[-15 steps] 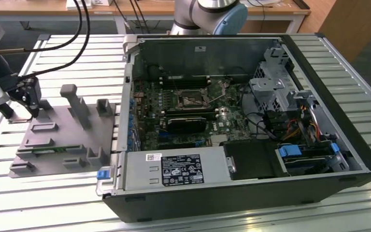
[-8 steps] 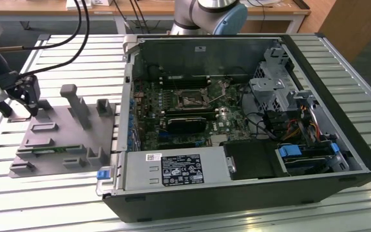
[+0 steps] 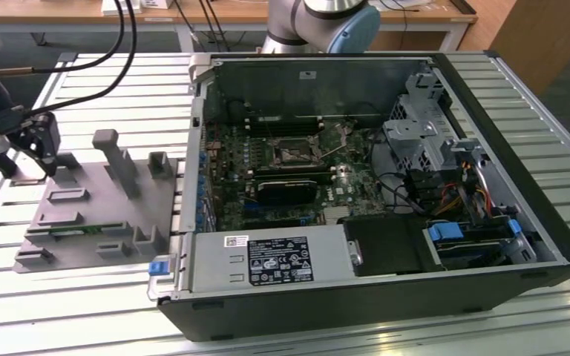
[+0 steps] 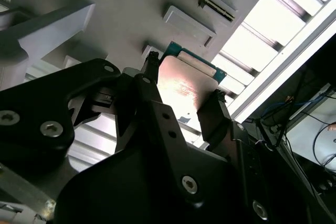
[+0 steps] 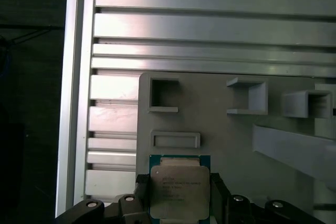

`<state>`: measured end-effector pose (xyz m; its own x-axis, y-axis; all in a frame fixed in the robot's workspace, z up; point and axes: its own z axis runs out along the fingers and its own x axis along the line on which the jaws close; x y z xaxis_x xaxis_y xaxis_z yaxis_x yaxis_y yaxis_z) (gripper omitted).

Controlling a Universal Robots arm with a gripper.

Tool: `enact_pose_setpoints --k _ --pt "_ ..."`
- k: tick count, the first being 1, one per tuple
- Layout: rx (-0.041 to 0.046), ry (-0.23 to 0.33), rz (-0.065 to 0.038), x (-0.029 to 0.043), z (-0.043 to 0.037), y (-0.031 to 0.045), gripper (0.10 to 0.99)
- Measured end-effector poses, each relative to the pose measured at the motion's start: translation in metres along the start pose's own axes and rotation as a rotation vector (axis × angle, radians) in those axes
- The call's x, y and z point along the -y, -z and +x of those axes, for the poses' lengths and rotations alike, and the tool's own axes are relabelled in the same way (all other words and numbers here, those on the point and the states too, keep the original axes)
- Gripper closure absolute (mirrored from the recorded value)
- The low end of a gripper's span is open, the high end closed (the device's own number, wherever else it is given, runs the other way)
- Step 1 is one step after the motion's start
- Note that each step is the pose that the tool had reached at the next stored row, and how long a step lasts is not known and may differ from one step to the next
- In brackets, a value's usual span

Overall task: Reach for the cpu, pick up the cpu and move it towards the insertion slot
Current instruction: 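Pick up the cpu and move it towards the insertion slot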

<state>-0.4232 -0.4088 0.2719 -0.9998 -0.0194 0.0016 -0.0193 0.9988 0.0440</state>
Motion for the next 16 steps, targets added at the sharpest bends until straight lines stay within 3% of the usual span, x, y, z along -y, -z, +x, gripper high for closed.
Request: enact_pose_setpoints --k 16 --pt "0.0000 0.000 0.000 -0.0004 0.0000 0.0092 0.541"
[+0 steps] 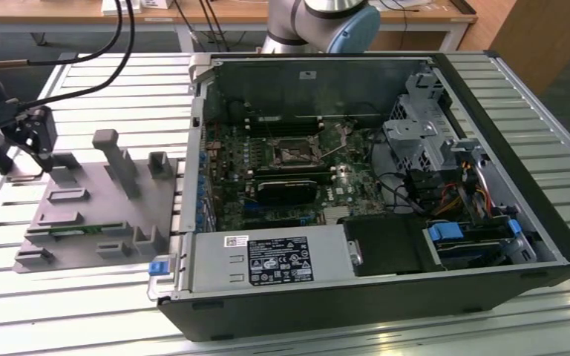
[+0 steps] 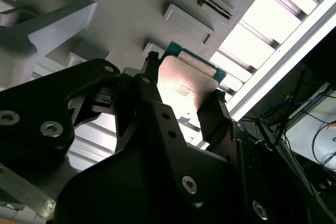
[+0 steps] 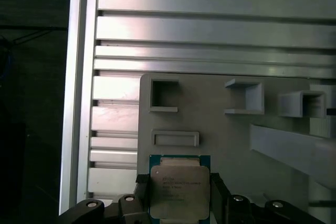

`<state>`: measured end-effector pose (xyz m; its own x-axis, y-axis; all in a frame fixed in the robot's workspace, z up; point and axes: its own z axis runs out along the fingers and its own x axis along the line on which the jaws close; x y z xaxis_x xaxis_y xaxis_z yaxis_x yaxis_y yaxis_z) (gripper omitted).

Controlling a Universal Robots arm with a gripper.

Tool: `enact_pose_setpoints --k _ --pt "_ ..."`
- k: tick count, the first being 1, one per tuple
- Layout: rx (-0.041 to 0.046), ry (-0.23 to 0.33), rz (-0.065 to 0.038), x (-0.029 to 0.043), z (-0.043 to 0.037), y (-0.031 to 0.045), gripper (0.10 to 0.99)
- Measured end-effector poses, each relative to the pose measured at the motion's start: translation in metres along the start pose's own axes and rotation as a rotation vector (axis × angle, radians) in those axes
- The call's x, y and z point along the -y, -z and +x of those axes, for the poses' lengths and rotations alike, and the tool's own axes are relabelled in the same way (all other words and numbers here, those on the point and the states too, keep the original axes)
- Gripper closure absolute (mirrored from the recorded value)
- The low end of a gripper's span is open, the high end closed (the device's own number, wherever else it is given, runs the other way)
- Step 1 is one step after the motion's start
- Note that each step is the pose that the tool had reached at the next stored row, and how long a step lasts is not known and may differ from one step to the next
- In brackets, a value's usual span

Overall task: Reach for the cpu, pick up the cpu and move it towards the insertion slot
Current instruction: 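Pick up the cpu and move it towards the insertion slot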

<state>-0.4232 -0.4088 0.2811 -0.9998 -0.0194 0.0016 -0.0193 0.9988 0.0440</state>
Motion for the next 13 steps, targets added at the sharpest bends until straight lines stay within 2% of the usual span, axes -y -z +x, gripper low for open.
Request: enact_pose_setpoints --k 13 --pt "-0.0001 0.000 0.000 -0.0006 0.0000 0.0140 0.541"
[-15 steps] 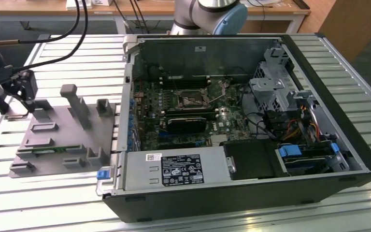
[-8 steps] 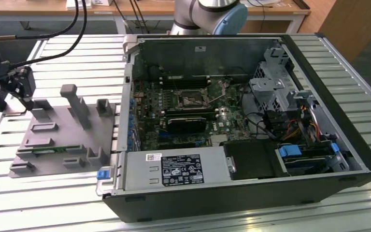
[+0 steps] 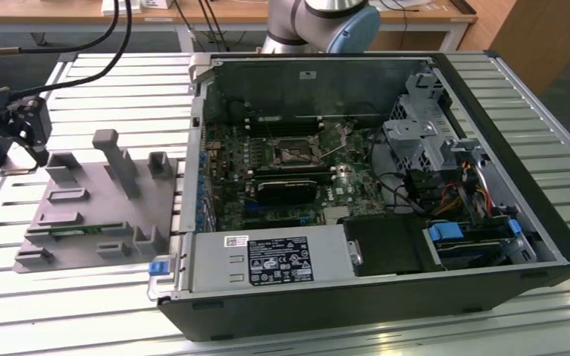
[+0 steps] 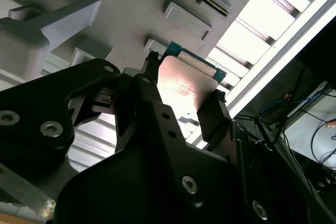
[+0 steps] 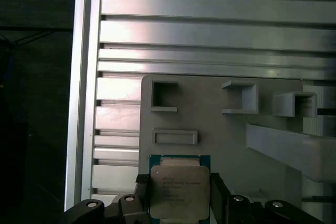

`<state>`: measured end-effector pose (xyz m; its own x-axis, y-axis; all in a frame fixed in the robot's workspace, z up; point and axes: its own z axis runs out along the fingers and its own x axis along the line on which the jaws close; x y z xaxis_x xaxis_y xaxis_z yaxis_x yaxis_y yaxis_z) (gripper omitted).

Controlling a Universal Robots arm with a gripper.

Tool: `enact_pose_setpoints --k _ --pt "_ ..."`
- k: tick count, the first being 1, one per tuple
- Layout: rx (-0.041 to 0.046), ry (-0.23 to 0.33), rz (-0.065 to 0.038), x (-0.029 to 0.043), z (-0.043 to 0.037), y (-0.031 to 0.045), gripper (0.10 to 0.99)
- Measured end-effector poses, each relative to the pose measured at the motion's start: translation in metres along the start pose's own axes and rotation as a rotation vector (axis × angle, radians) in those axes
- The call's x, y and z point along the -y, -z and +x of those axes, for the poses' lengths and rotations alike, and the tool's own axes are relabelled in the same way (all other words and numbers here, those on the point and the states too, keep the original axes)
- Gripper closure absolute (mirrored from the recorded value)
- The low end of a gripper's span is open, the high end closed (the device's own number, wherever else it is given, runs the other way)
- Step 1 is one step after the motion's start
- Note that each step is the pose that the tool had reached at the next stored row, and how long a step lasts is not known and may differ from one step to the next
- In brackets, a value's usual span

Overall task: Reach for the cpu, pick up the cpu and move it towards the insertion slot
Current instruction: 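Pick up the cpu and move it towards the insertion slot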

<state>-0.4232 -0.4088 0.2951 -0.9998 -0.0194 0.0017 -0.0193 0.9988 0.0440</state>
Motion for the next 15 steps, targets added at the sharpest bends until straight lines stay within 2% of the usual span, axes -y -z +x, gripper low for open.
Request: enact_pose_setpoints --k 7,15 --pt "0.0001 0.000 0.000 -0.0003 0.0000 0.0065 0.541" --pt "0.0000 0.000 0.000 -0.0009 0.0000 0.0189 0.541"
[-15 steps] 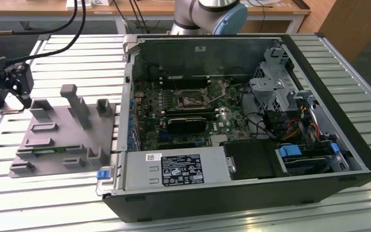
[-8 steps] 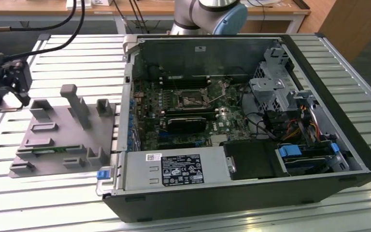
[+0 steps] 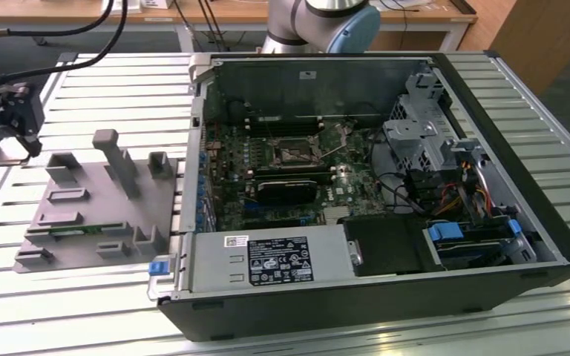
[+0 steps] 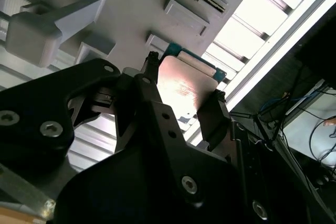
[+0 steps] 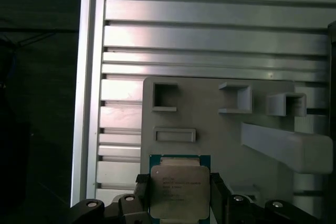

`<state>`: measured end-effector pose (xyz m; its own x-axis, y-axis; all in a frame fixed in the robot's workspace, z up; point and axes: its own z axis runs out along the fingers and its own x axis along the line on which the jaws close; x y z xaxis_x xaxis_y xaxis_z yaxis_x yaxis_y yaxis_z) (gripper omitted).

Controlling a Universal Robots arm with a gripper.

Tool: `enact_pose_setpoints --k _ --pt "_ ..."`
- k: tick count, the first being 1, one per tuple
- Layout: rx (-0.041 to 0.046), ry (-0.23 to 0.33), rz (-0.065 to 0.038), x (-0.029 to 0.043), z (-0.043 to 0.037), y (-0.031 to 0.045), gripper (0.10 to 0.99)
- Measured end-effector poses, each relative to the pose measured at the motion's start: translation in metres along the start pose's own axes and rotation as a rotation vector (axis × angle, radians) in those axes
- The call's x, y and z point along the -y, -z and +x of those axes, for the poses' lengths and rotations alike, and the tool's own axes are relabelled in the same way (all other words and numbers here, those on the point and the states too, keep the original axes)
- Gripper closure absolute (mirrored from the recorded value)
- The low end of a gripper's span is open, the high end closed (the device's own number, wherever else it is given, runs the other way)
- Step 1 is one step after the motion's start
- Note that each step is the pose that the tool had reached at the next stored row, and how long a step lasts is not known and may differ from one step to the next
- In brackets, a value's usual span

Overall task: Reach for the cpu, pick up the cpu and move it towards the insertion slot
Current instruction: 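Pick up the cpu and move it towards the insertion slot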

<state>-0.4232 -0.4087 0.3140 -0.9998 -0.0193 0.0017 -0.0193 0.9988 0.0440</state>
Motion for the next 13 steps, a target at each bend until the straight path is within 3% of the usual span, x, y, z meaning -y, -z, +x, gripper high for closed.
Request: enact_pose_setpoints --k 13 --pt "0.0000 0.000 0.000 -0.0007 0.0000 0.0150 0.541"
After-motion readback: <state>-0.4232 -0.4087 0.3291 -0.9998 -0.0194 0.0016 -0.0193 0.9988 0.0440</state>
